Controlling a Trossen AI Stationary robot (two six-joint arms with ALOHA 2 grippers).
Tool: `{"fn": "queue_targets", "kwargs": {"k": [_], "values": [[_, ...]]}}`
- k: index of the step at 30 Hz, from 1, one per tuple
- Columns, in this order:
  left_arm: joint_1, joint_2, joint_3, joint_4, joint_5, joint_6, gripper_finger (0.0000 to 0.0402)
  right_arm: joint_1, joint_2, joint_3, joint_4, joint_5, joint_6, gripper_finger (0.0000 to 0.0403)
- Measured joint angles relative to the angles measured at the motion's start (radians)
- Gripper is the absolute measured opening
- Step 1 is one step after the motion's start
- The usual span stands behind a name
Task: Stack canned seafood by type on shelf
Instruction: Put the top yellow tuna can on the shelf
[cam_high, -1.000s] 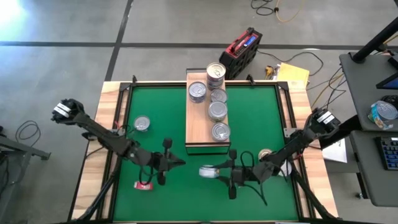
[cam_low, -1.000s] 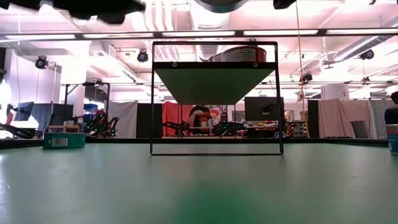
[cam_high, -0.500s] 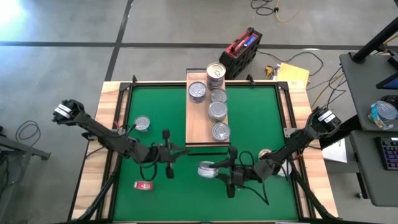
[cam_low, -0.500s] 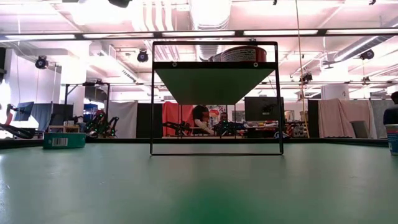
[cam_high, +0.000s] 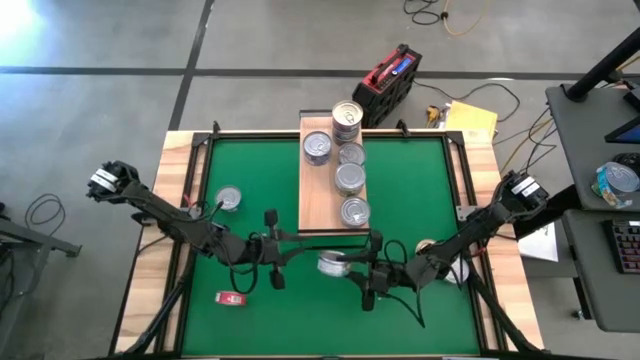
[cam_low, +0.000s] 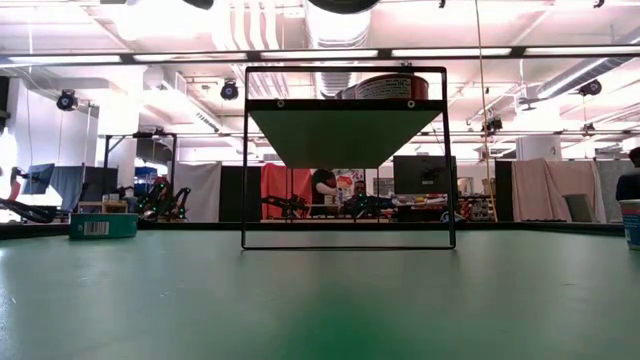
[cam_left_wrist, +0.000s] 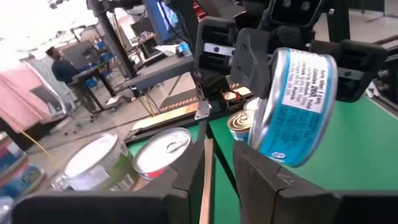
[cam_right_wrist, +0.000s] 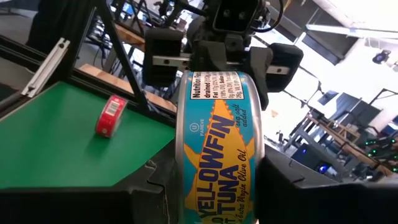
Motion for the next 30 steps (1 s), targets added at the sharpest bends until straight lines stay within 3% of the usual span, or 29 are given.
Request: {"fn": "queue_targets", "kwargs": {"k": [4,7,10,18,21,23,30], "values": [[0.003,0.000,-0.003,-0.002,-0.015,-0.069,0.0072,-0.001,0.000,0.000,-0.016,0.002,0.023,0.0132],[0.003,0.000,-0.004,-0.015,0.074,-0.086,0.0084,-0.001,-0.001,0.000,-0.015,0.002,0.028,0.0132],[0.002,0.000,-0.003,-0.013,0.158,-0.095,0.0113,0.000,-0.001,0.000,-0.015,0.002,0.031,0.0132],[0.004,0.004,-0.003,0.004,0.161,-0.123,0.0229,0.000,-0.001,0.000,-0.015,0.001,0.041,0.0132],[0.004,0.011,-0.003,0.016,0.229,-0.119,0.0262,-0.005,-0.001,0.000,-0.015,0.000,0.035,0.0132],[0.007,0.019,-0.003,0.029,0.270,-0.120,0.0277,-0.008,-0.001,0.003,-0.015,-0.001,0.033,0.0132],[0.031,0.048,-0.001,0.085,0.251,-0.120,0.0299,-0.012,-0.001,0.022,-0.013,-0.031,0.023,0.0132]]}}
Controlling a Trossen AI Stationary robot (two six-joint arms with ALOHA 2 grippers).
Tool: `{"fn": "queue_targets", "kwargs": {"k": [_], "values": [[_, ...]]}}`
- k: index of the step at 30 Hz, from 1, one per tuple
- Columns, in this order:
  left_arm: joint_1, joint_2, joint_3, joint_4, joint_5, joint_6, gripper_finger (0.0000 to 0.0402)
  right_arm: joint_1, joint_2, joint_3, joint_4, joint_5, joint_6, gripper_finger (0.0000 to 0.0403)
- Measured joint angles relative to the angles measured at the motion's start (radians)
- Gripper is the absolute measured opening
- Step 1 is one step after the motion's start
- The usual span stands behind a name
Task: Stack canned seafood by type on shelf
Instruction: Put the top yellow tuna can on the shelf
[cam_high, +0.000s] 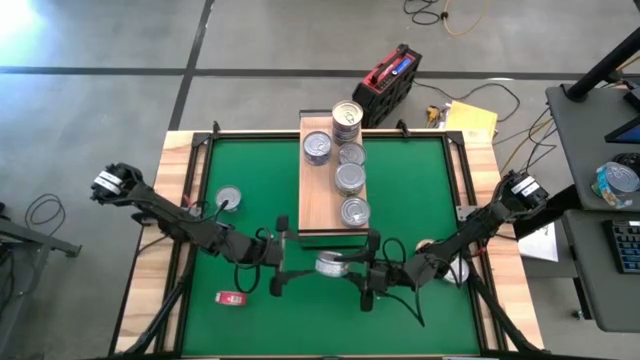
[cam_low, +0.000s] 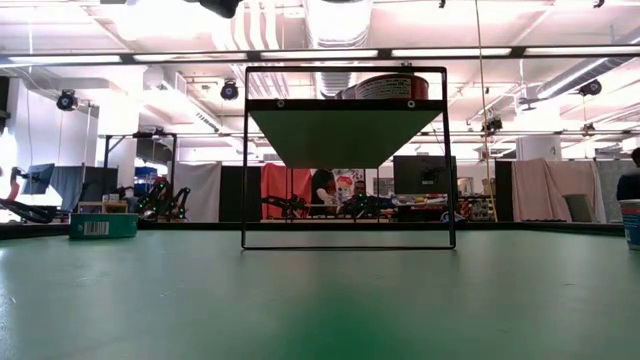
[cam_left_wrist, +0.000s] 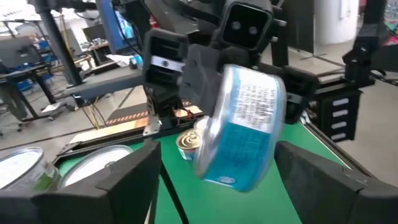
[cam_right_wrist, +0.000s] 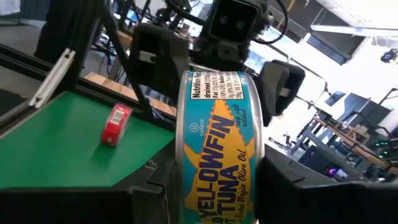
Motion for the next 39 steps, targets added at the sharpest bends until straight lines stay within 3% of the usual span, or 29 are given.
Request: {"fn": "queue_targets", "kwargs": {"k": [8,13,17,23,28,35,39], "values": [[0.012,0.031,0.017,0.017,0.039,0.025,0.0300,-0.027,0.000,0.014,0.005,-0.011,0.027,0.0132],[0.013,0.046,0.032,0.023,0.048,0.054,0.0284,-0.060,0.000,0.014,0.014,-0.111,0.060,0.0132],[0.014,0.050,0.038,0.020,0.057,0.073,0.0242,-0.075,0.000,0.014,0.014,-0.135,0.085,0.0132],[0.015,0.048,0.039,-0.002,0.061,0.075,0.0122,-0.074,0.000,0.014,0.014,-0.139,0.111,0.0132],[0.017,0.047,0.039,-0.002,0.062,0.058,0.0126,-0.076,0.000,0.014,0.013,-0.138,0.131,0.0132],[0.020,0.044,0.037,0.001,0.042,0.015,0.0126,-0.077,0.000,0.016,0.018,-0.125,0.140,0.0222],[0.020,0.036,0.037,0.005,-0.003,-0.001,0.0126,-0.077,0.000,0.026,0.014,-0.102,0.144,0.0252]]}}
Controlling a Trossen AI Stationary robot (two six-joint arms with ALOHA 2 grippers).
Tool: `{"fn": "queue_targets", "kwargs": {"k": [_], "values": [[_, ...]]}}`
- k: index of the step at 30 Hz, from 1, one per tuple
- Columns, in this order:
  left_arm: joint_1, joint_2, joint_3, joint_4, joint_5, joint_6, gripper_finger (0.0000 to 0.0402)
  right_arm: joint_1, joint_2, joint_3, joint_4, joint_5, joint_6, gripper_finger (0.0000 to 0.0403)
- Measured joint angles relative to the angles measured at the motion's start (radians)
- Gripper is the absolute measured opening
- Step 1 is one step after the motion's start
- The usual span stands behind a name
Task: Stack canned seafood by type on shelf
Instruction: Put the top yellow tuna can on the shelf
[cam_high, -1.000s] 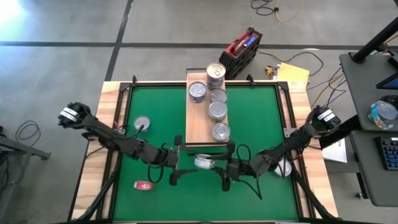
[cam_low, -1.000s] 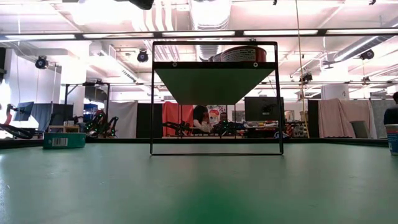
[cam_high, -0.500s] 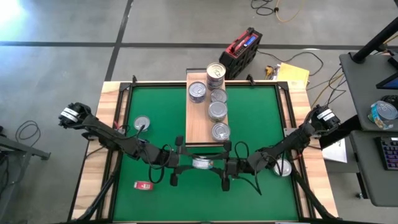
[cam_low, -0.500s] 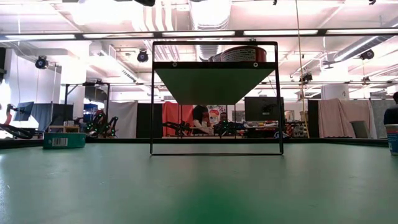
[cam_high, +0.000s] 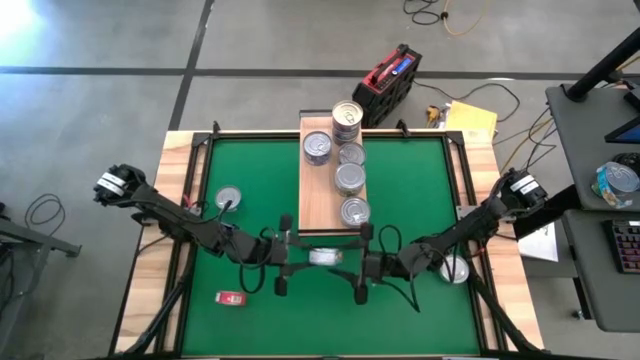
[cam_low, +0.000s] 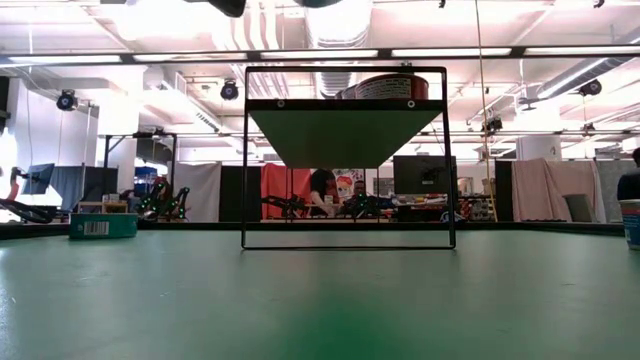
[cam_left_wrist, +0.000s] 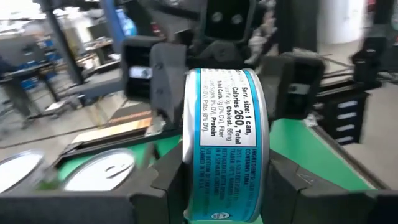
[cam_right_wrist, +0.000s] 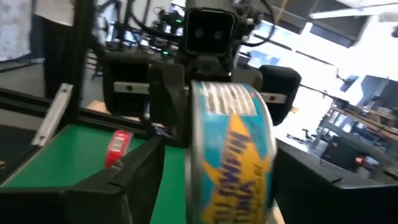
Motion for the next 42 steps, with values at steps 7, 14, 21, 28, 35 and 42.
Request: {"fn": "queue_targets", "kwargs": {"k": [7,14,21,28,35,42], "values": [[0.000,-0.038,0.000,-0.027,-0.103,-0.019,0.0126,0.003,-0.010,0.007,-0.015,0.204,0.006,0.0267],[0.006,-0.119,-0.019,-0.091,-0.161,-0.046,0.0126,0.021,-0.057,0.006,-0.133,0.316,0.058,0.0251],[0.069,-0.235,-0.114,-0.090,-0.160,-0.178,0.0126,0.029,-0.162,0.006,-0.323,0.313,0.174,0.0238],[0.292,-0.289,-0.156,-0.141,0.037,-0.554,0.0126,0.029,-0.211,0.005,-0.397,0.312,0.216,0.0236],[0.486,-0.258,-0.141,-0.189,0.304,-0.704,0.0126,0.029,-0.203,0.005,-0.411,0.307,0.228,0.0246],[0.520,-0.232,-0.123,-0.270,0.382,-0.792,0.0126,0.029,-0.202,0.004,-0.430,0.305,0.232,0.0240]]}}
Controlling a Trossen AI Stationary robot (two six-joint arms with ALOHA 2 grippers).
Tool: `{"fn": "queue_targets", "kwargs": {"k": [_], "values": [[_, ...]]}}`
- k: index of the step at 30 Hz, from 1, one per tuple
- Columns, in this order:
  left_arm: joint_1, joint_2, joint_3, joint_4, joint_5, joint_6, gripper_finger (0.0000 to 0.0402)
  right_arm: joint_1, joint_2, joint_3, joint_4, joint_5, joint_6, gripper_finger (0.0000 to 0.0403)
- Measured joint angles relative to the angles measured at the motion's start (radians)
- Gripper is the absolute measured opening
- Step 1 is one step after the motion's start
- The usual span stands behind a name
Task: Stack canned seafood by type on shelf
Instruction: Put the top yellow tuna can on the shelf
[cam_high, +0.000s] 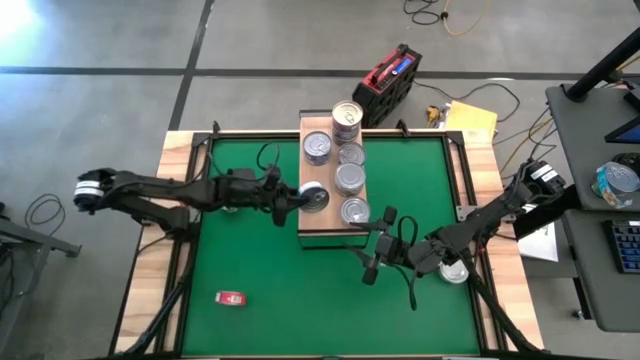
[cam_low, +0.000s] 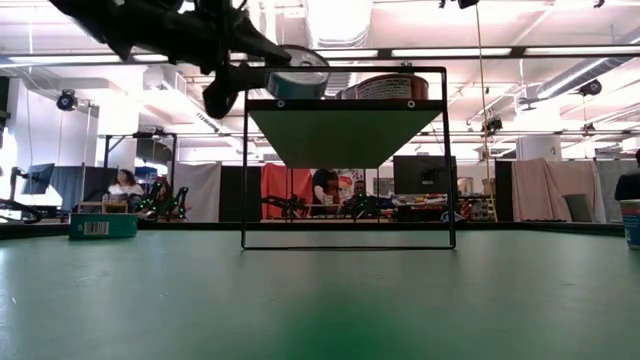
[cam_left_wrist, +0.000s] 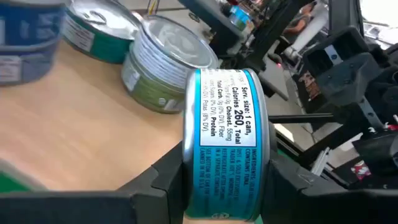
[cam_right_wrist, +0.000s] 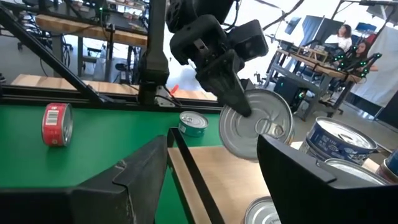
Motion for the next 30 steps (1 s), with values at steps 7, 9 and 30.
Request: {"fn": "queue_targets", "kwargs": {"k": [7,9,30], "values": [[-0.001,0.041,0.004,-0.001,0.039,-0.060,0.0126,0.000,0.000,0.000,-0.014,0.000,0.019,0.0236],[-0.001,0.044,0.004,0.005,0.040,-0.068,0.0126,0.000,0.000,0.000,-0.020,0.000,0.029,0.0240],[-0.001,0.079,0.020,-0.020,0.045,-0.090,0.0163,0.000,0.000,0.000,-0.029,0.000,0.037,0.0247]]}}
